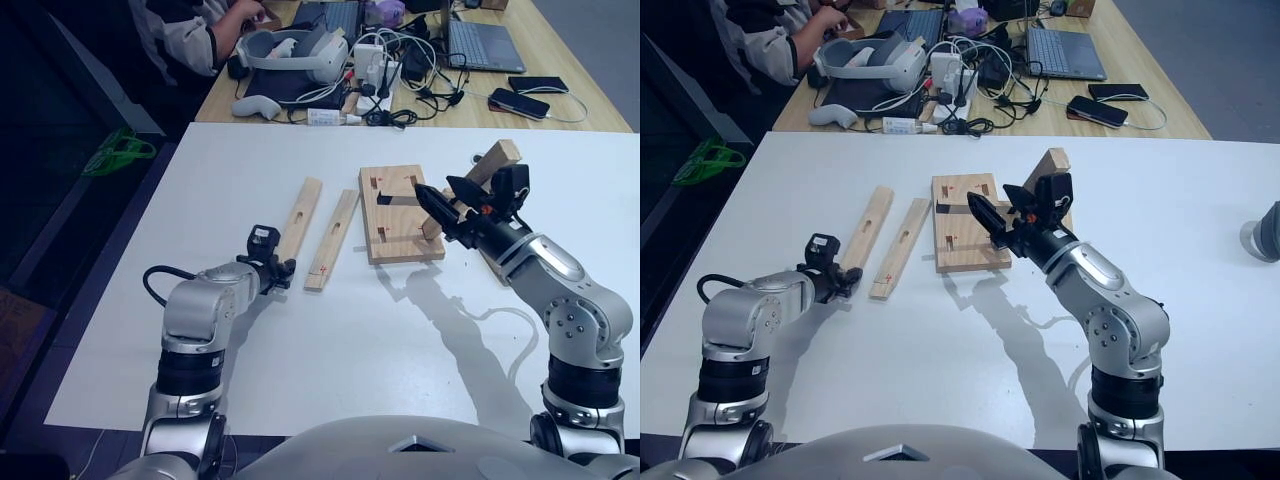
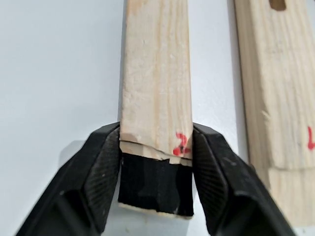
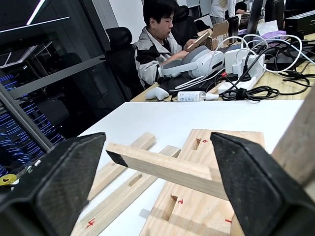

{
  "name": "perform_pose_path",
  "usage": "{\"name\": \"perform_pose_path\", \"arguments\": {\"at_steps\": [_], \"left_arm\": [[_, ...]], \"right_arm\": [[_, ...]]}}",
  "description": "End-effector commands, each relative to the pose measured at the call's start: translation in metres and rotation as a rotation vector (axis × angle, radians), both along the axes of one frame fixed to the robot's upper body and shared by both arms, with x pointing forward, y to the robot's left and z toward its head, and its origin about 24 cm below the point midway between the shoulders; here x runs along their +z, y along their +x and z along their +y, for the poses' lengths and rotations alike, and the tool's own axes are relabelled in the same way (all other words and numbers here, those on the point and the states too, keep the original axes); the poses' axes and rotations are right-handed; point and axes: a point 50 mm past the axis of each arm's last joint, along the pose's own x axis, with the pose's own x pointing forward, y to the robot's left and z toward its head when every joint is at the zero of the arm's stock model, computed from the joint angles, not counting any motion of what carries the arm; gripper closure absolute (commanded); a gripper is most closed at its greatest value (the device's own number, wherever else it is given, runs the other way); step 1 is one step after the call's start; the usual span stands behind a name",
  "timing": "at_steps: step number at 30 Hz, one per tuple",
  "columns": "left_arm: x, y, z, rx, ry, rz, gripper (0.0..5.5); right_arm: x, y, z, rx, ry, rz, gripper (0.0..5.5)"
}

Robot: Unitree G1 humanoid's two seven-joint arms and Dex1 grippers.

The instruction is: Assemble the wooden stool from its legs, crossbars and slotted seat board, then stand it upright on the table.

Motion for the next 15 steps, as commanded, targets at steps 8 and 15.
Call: {"name": "perform_pose_path", "arguments": {"at_steps": [8, 15], "left_arm": [[0.082, 0.056, 0.009, 0.101, 0.058, -0.497, 3.45], [0.133, 0.069, 0.001, 0.123, 0.018, -0.821, 3.45]], "right_arm": [[0.013, 0.009, 0.007, -0.002, 0.042, -0.038, 1.50], [0.037, 0.020, 0.018, 0.025, 0.126, -0.076, 1.50]]}}
